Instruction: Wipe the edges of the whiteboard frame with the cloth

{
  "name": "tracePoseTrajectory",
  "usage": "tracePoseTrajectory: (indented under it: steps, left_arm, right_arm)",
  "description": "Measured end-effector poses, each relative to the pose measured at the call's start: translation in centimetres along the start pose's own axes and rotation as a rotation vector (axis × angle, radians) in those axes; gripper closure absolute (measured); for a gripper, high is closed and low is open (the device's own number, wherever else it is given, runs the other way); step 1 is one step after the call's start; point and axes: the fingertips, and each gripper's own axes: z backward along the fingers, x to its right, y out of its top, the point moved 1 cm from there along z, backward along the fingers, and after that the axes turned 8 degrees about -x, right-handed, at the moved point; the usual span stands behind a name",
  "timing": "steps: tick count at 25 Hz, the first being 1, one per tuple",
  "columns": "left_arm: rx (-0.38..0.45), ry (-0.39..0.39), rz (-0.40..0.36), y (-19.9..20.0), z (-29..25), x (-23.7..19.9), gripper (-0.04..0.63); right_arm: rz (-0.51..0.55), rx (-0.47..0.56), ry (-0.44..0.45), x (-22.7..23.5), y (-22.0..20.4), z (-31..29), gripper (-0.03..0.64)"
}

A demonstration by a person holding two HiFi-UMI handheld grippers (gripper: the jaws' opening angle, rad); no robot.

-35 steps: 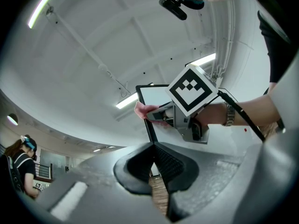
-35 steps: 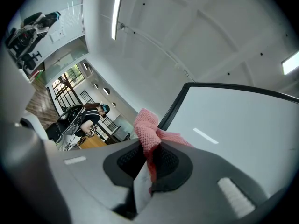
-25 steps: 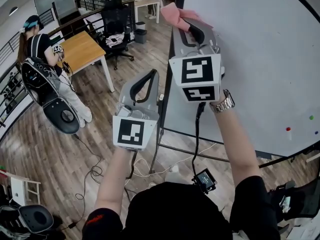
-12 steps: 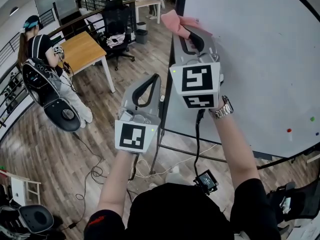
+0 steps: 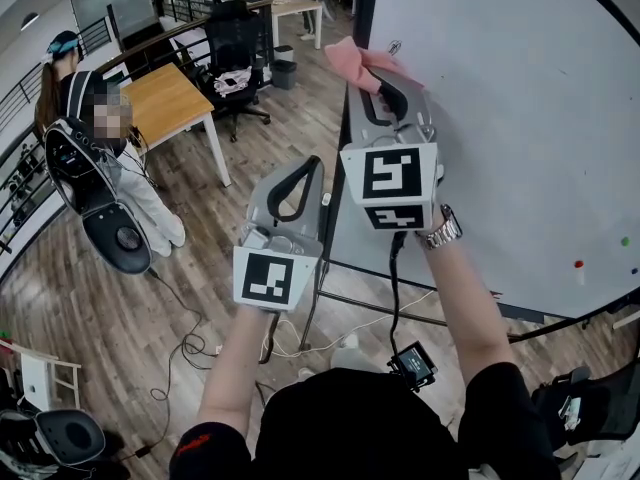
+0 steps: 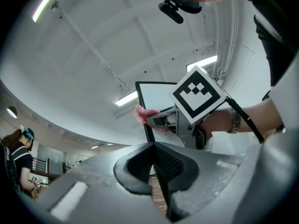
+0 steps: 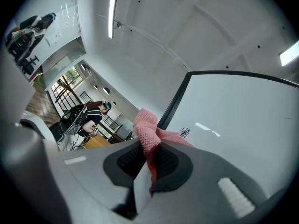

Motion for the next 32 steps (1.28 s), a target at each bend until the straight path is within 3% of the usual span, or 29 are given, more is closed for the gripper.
tracePoseTrajectory:
  steps: [32]
  left_arm:
    - [-0.041, 0.005, 0.044, -2.5, 0.5, -0.7, 0.594]
  right_arm:
    - [-0.03, -0.046, 0.008, -2.4, -3.0, 0.1, 0.588]
